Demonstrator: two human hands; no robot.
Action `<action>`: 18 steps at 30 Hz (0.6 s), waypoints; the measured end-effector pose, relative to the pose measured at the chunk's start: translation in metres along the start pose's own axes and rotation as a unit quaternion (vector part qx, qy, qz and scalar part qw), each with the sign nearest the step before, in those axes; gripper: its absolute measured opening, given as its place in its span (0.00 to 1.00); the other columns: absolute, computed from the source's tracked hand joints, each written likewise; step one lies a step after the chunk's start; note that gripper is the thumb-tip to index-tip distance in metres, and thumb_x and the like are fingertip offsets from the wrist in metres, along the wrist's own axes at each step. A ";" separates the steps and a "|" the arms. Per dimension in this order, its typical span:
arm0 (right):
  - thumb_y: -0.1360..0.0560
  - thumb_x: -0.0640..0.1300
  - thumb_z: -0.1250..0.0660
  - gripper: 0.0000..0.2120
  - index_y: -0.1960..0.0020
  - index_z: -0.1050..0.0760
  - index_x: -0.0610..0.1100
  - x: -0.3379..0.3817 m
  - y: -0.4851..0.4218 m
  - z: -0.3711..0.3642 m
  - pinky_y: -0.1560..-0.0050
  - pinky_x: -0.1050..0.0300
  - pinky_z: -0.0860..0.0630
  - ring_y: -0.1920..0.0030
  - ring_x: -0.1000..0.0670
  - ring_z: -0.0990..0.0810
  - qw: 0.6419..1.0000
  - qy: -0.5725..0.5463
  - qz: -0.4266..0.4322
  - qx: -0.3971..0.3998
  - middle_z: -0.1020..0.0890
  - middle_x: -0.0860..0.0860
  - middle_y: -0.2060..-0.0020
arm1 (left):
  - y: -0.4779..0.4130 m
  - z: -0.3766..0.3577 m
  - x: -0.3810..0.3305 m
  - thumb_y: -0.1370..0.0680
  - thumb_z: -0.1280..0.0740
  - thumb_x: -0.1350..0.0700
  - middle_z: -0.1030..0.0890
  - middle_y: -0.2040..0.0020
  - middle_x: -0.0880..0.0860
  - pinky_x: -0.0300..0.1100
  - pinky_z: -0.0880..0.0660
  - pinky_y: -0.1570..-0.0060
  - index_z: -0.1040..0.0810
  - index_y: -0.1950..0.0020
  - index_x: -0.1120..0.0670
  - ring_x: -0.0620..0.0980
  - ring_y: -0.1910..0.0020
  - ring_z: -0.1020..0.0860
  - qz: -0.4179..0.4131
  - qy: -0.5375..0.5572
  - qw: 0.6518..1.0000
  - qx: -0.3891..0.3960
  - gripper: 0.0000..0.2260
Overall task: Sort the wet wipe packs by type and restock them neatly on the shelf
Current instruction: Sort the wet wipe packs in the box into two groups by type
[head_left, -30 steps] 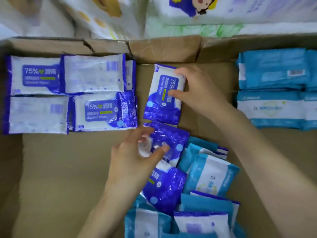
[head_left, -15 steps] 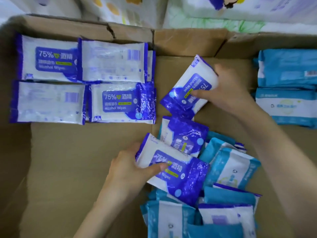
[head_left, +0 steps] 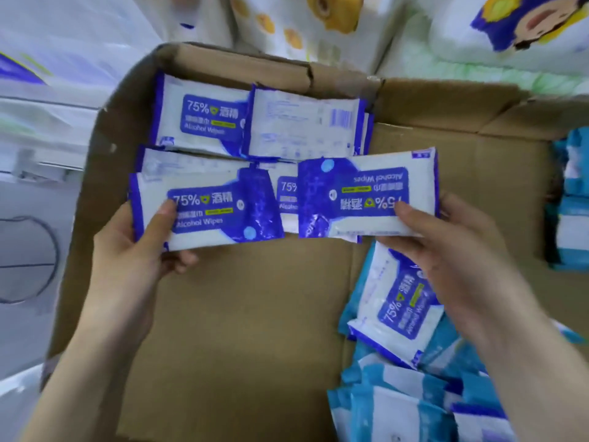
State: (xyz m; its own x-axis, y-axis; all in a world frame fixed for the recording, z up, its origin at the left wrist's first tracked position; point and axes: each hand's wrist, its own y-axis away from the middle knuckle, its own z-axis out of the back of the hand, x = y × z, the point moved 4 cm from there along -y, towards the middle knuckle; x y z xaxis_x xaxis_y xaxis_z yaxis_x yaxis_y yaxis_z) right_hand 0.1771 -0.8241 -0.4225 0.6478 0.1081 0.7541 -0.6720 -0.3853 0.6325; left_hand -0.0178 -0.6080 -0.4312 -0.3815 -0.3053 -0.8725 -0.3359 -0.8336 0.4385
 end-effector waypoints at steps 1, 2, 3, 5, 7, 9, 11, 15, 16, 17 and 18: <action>0.26 0.34 0.34 0.10 0.44 0.24 0.38 -0.006 -0.001 -0.010 0.57 0.60 0.19 0.53 0.48 0.15 1.000 0.006 0.000 0.006 0.14 0.47 0.54 | -0.009 0.007 0.002 0.21 0.35 0.54 0.17 0.64 0.49 0.32 0.30 0.76 0.23 0.48 0.51 0.43 0.76 0.26 -0.006 -0.003 1.000 -0.001 0.04; 0.26 0.33 0.33 0.11 0.43 0.26 0.37 -0.011 -0.003 -0.020 0.57 0.60 0.19 0.53 0.48 0.15 1.000 0.013 0.002 0.005 0.15 0.47 0.53 | -0.017 0.012 0.003 0.22 0.34 0.54 0.16 0.61 0.50 0.32 0.29 0.75 0.22 0.49 0.50 0.44 0.75 0.26 -0.009 -0.002 1.000 0.000 0.03; 0.26 0.32 0.33 0.13 0.43 0.27 0.38 -0.016 -0.005 -0.026 0.58 0.60 0.19 0.53 0.48 0.15 1.000 0.020 0.006 -0.002 0.15 0.46 0.52 | -0.024 0.015 0.004 0.23 0.32 0.55 0.16 0.58 0.52 0.32 0.29 0.74 0.22 0.49 0.50 0.44 0.74 0.25 -0.013 -0.002 1.000 -0.002 0.03; 0.27 0.31 0.32 0.15 0.42 0.30 0.39 -0.026 -0.010 -0.038 0.60 0.61 0.19 0.52 0.50 0.16 0.999 0.039 0.021 -0.022 0.17 0.46 0.48 | -0.036 0.021 0.007 0.25 0.29 0.56 0.16 0.56 0.53 0.32 0.27 0.72 0.22 0.51 0.51 0.43 0.72 0.24 -0.030 -0.021 0.999 -0.027 0.04; 0.27 0.32 0.31 0.16 0.41 0.31 0.40 -0.038 -0.013 -0.047 0.61 0.61 0.20 0.51 0.51 0.16 0.997 0.057 0.030 -0.050 0.19 0.46 0.46 | -0.042 0.022 0.008 0.26 0.27 0.56 0.16 0.56 0.53 0.34 0.25 0.69 0.22 0.51 0.52 0.44 0.70 0.22 -0.054 -0.035 0.996 -0.056 0.06; 0.27 0.33 0.30 0.17 0.41 0.31 0.39 -0.046 -0.016 -0.050 0.60 0.62 0.20 0.51 0.51 0.16 0.995 0.053 0.032 -0.083 0.19 0.45 0.46 | -0.042 0.021 0.010 0.28 0.26 0.54 0.16 0.53 0.54 0.38 0.23 0.64 0.23 0.47 0.55 0.45 0.67 0.20 -0.072 -0.040 0.992 -0.097 0.13; 0.27 0.35 0.29 0.17 0.42 0.31 0.39 -0.050 -0.018 -0.050 0.59 0.60 0.20 0.53 0.51 0.16 0.990 0.064 0.039 -0.120 0.19 0.46 0.47 | -0.036 0.020 0.013 0.29 0.26 0.53 0.17 0.50 0.54 0.44 0.20 0.59 0.26 0.43 0.56 0.46 0.65 0.18 -0.081 -0.046 0.984 -0.150 0.18; 0.29 0.41 0.27 0.16 0.49 0.32 0.44 -0.047 -0.017 -0.049 0.57 0.48 0.20 0.65 0.55 0.17 0.954 0.221 0.103 -0.176 0.21 0.55 0.57 | -0.006 0.007 0.002 0.26 0.30 0.54 0.25 0.39 0.54 0.33 0.25 0.48 0.29 0.38 0.56 0.47 0.51 0.20 -0.173 -0.178 0.945 -0.213 0.19; 0.29 0.43 0.26 0.16 0.50 0.33 0.46 -0.046 -0.015 -0.050 0.55 0.47 0.21 0.63 0.52 0.18 0.940 0.257 0.120 -0.188 0.23 0.55 0.58 | 0.003 0.000 -0.001 0.26 0.31 0.55 0.27 0.36 0.55 0.25 0.30 0.50 0.28 0.37 0.57 0.47 0.46 0.23 -0.209 -0.237 0.924 -0.214 0.19; 0.29 0.45 0.26 0.17 0.51 0.34 0.47 -0.045 -0.014 -0.050 0.54 0.50 0.24 0.58 0.48 0.19 0.925 0.294 0.138 -0.199 0.23 0.54 0.58 | 0.008 -0.005 -0.002 0.24 0.32 0.54 0.29 0.34 0.56 0.25 0.33 0.52 0.27 0.36 0.56 0.49 0.44 0.25 -0.238 -0.302 0.898 -0.212 0.18; 0.30 0.46 0.25 0.18 0.52 0.35 0.47 -0.044 -0.013 -0.050 0.53 0.55 0.27 0.53 0.45 0.21 0.909 0.327 0.152 -0.209 0.24 0.51 0.56 | 0.011 -0.010 -0.002 0.23 0.34 0.53 0.29 0.33 0.55 0.30 0.34 0.54 0.26 0.36 0.55 0.51 0.42 0.26 -0.262 -0.365 0.870 -0.203 0.16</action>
State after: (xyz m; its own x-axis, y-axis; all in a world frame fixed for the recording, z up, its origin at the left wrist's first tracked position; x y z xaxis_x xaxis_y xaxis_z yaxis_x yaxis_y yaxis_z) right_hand 0.1391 -0.7782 -0.4553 0.1490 0.6285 0.7634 -0.9504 -0.1220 0.2859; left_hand -0.0117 -0.6210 -0.4269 -0.7630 0.4151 -0.4954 -0.3525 -0.9098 -0.2192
